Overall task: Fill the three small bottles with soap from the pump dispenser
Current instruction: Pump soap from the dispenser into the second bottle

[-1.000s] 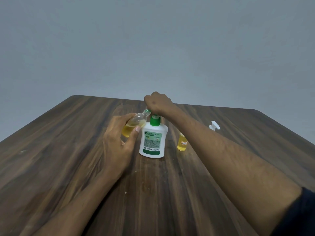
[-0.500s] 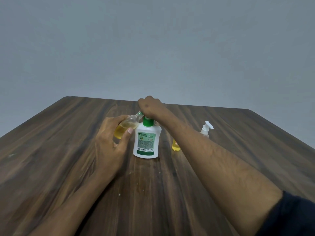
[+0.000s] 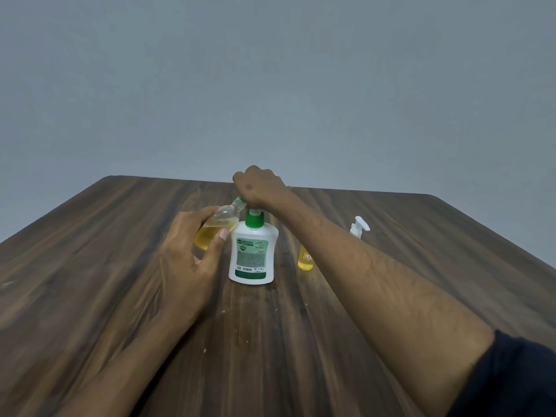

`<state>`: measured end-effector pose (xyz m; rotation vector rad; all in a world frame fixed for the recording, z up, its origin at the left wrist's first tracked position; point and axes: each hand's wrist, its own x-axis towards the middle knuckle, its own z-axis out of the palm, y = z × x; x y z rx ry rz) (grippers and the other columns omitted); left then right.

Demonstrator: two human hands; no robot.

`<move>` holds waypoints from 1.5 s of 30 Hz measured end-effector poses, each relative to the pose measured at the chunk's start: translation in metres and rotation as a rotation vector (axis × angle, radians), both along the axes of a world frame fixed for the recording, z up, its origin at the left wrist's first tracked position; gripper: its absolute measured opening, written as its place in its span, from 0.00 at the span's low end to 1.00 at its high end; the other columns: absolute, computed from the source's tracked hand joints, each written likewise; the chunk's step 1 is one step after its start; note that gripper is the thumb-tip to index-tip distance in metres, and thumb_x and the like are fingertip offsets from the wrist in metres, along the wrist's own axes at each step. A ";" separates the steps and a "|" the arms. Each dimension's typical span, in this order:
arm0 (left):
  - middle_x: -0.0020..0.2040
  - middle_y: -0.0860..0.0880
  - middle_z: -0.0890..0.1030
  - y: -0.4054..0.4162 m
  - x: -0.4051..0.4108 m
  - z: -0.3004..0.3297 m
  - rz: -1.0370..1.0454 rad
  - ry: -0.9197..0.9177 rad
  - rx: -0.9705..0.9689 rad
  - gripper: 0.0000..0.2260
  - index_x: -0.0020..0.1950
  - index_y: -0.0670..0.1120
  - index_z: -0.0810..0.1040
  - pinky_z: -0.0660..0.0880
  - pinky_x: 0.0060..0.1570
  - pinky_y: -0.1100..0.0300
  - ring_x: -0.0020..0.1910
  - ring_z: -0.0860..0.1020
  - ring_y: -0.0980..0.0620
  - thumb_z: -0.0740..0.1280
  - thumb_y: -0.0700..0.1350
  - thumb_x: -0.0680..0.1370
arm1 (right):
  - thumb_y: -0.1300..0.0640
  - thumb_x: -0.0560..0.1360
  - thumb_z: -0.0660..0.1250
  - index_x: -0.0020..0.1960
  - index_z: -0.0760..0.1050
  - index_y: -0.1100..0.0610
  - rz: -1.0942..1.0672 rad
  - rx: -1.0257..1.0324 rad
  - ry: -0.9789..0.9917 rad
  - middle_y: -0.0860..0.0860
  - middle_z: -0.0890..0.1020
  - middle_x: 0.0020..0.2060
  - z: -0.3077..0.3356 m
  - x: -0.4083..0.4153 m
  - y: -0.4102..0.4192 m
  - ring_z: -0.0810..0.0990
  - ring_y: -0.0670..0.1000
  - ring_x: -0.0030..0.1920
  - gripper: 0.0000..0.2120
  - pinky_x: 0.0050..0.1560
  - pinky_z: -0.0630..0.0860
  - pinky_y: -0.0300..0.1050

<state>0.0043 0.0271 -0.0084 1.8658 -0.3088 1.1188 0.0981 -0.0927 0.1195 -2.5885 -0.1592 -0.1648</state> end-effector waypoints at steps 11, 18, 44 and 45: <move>0.56 0.51 0.82 0.002 0.002 -0.002 0.006 0.008 0.008 0.13 0.65 0.46 0.82 0.70 0.45 0.75 0.53 0.78 0.62 0.71 0.45 0.81 | 0.52 0.80 0.52 0.41 0.67 0.58 0.000 0.013 0.035 0.53 0.73 0.41 -0.005 -0.002 -0.004 0.74 0.57 0.47 0.13 0.55 0.71 0.52; 0.56 0.53 0.82 0.001 0.002 0.000 0.002 -0.016 0.000 0.12 0.65 0.47 0.82 0.71 0.45 0.70 0.53 0.79 0.61 0.71 0.46 0.82 | 0.50 0.79 0.52 0.42 0.67 0.55 0.001 0.016 -0.019 0.53 0.75 0.42 0.001 0.002 0.000 0.73 0.55 0.42 0.12 0.53 0.73 0.53; 0.57 0.51 0.82 0.003 0.004 -0.003 0.018 -0.012 0.015 0.13 0.66 0.45 0.82 0.73 0.49 0.67 0.54 0.78 0.61 0.71 0.44 0.82 | 0.51 0.80 0.52 0.45 0.69 0.56 0.009 0.010 -0.007 0.53 0.74 0.42 -0.001 -0.002 -0.002 0.71 0.53 0.39 0.12 0.49 0.69 0.51; 0.57 0.51 0.82 0.003 0.004 -0.003 0.023 -0.013 0.017 0.13 0.66 0.44 0.82 0.73 0.49 0.68 0.54 0.78 0.62 0.71 0.44 0.82 | 0.51 0.80 0.52 0.45 0.69 0.56 0.009 0.019 -0.007 0.54 0.75 0.42 -0.002 -0.002 -0.002 0.71 0.52 0.39 0.12 0.49 0.69 0.51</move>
